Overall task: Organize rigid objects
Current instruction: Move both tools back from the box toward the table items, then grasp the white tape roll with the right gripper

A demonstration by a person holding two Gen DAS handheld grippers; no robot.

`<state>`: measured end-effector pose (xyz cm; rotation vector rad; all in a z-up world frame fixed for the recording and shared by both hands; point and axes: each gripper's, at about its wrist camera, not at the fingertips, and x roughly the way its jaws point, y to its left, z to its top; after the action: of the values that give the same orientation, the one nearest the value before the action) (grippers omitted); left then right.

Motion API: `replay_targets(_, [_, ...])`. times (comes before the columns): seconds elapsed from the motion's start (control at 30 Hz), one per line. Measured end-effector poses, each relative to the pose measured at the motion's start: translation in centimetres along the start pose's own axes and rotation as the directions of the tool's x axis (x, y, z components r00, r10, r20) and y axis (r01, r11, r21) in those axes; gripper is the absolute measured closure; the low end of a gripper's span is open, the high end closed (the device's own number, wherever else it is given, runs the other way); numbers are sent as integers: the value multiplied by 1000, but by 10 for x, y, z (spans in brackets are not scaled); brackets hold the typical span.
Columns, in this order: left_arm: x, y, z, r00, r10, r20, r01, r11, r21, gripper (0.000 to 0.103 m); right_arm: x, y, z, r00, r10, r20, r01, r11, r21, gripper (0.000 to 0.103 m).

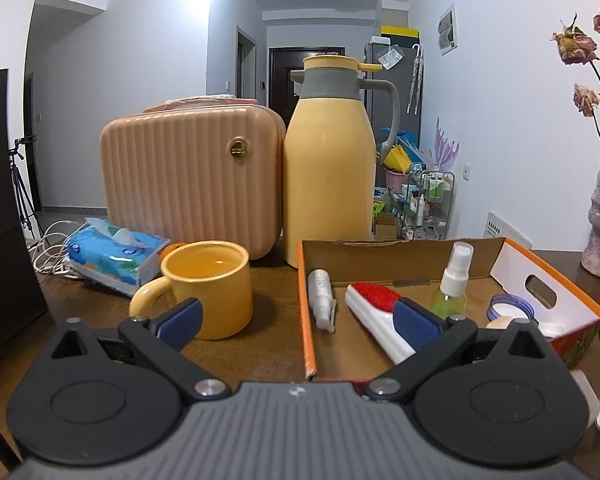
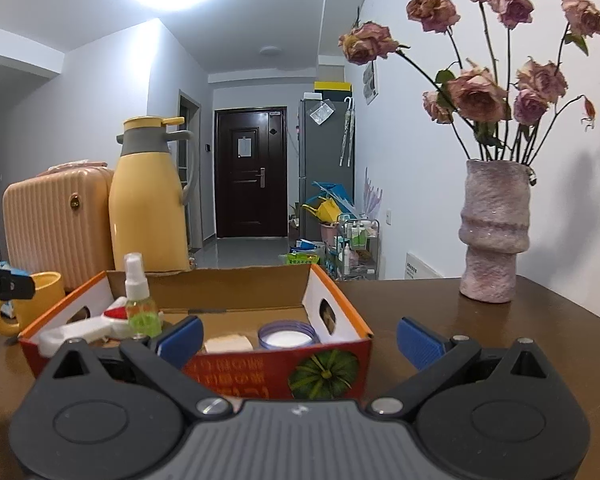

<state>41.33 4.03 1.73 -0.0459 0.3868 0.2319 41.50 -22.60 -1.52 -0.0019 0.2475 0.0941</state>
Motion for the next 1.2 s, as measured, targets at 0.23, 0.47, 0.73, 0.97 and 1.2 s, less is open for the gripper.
replay_targets(0.23, [-26, 11, -14, 1000, -12, -3, 12, 1000, -6, 0, -30, -6, -13, 1000, 2, -16, -3, 999, -32, 0])
replay_targets(0.47, [-52, 17, -30, 1000, -27, -6, 28, 1000, 9, 0, -52, -12, -23, 999, 4, -42, -5, 1000, -29, 0])
replay_targets(0.73, [-69, 23, -44, 997, -68, -41, 69, 998, 5, 0, -69, -18, -32, 997, -6, -77, 4, 1000, -26, 0])
replay_targets(0.97, [-72, 21, -50, 996, -74, -53, 75, 997, 21, 0, -61, -21, -37, 989, -40, -141, 37, 999, -28, 0])
replay_targets(1.2, [-67, 20, -52, 994, -76, -76, 77, 997, 22, 0, -43, -24, -42, 975, -63, -212, 60, 998, -18, 2])
